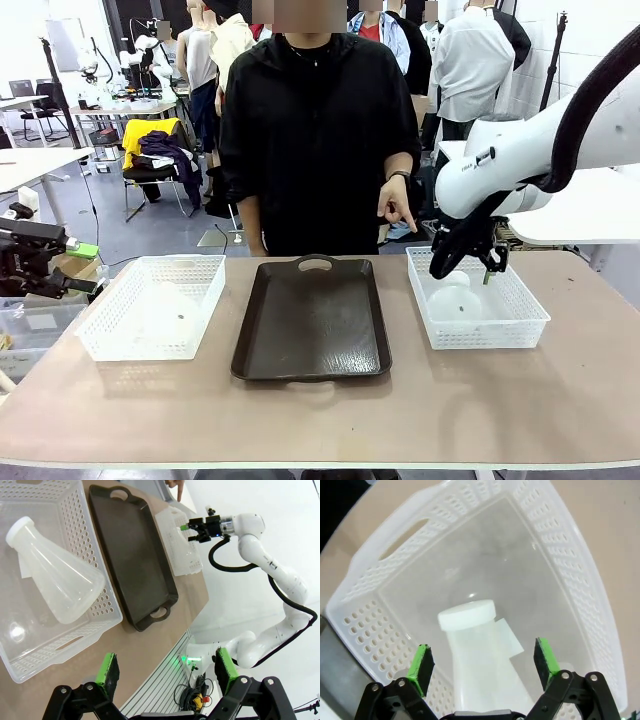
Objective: Prepare the laboratory tools.
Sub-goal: Pick up the Big flask that the person points to.
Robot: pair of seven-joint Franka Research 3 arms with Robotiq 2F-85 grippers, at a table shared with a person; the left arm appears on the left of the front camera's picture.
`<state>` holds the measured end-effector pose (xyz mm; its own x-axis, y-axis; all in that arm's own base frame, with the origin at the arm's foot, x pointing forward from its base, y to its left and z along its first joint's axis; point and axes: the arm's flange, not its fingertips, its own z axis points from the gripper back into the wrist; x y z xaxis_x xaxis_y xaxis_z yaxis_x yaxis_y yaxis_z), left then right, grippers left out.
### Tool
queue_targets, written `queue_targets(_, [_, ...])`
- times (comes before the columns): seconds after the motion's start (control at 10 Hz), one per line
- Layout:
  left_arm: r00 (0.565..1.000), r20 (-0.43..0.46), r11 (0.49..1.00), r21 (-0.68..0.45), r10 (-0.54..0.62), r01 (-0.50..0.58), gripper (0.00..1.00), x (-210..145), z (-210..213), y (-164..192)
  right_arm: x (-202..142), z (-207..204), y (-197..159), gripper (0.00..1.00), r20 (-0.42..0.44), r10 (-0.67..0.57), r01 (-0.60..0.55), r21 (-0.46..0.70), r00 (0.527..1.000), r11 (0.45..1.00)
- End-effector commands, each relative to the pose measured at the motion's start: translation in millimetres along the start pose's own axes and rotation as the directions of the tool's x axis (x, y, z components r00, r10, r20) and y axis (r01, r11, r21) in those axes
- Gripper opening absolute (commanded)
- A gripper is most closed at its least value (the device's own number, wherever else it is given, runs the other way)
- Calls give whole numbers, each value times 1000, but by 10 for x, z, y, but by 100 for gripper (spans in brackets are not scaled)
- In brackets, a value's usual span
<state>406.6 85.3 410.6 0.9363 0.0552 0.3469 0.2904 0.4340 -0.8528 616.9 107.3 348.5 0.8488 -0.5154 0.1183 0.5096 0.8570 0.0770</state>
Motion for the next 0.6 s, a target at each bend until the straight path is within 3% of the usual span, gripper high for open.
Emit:
queue_targets(0.0, [1000,5,1000,-2,-2,2,100,3,18,-8,52,-110,87,100,37,-31,33,-58,999,998])
queue_targets(0.5, [1000,5,1000,-2,-2,2,100,3,18,-8,8,-294,196,100,70,-38,43,-67,997,997])
